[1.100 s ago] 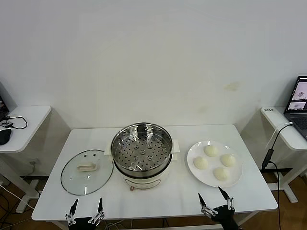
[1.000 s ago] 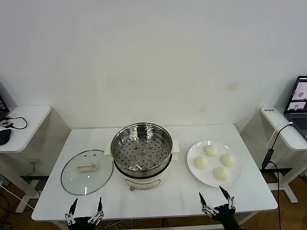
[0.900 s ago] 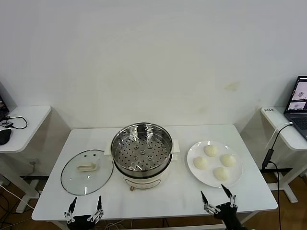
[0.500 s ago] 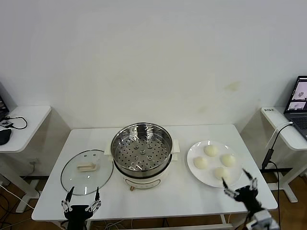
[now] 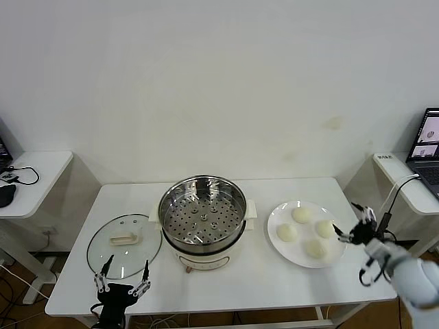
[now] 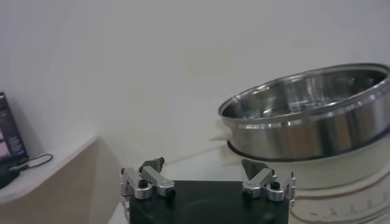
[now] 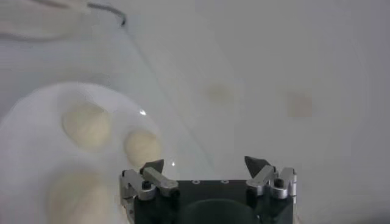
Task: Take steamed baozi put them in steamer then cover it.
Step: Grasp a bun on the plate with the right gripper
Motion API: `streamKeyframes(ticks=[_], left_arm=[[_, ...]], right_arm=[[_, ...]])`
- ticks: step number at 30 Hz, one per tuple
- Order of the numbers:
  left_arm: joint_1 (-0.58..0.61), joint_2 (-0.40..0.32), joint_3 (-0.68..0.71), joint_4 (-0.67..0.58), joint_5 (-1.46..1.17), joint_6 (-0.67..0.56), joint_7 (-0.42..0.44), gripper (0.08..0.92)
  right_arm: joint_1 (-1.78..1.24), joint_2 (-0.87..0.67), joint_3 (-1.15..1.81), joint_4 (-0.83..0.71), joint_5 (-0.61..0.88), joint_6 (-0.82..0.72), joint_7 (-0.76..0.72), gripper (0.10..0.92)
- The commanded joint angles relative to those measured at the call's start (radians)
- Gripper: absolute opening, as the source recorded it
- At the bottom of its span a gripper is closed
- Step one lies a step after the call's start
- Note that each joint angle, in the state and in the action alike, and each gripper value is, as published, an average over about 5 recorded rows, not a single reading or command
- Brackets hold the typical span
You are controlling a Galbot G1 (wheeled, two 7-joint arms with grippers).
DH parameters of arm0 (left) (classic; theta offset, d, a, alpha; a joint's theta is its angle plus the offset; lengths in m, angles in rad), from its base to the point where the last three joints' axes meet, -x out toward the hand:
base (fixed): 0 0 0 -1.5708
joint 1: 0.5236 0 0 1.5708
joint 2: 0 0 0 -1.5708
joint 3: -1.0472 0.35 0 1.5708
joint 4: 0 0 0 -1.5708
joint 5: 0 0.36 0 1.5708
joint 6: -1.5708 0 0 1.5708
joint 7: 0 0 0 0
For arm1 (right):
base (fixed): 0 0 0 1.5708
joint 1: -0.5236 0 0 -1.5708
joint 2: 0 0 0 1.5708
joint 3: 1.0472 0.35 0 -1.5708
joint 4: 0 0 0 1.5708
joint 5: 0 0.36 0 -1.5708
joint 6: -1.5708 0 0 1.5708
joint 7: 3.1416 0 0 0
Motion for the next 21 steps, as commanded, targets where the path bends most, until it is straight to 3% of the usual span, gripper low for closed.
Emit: streamKeyframes(ticks=[1, 11, 21], left_arm=[[-0.001, 0.001, -0.006, -0.009, 0.072, 0.007, 0.036, 0.823], [-0.009, 0.008, -0.030, -0.006, 0.071, 0.005, 0.041, 0.823], [-0.018, 0.008, -0.045, 0.000, 0.069, 0.004, 0.044, 0.823]], right_arm=[[0.611, -0.261, -0.552, -0.314, -0.002, -0.033, -0.333, 0.823], [1.087, -0.192, -1.129, -0.499, 0.069, 0.022, -0.530, 0.823], [1.138, -0.021, -1.234, -0.700, -0.008, 0.076, -0.549, 0.823]])
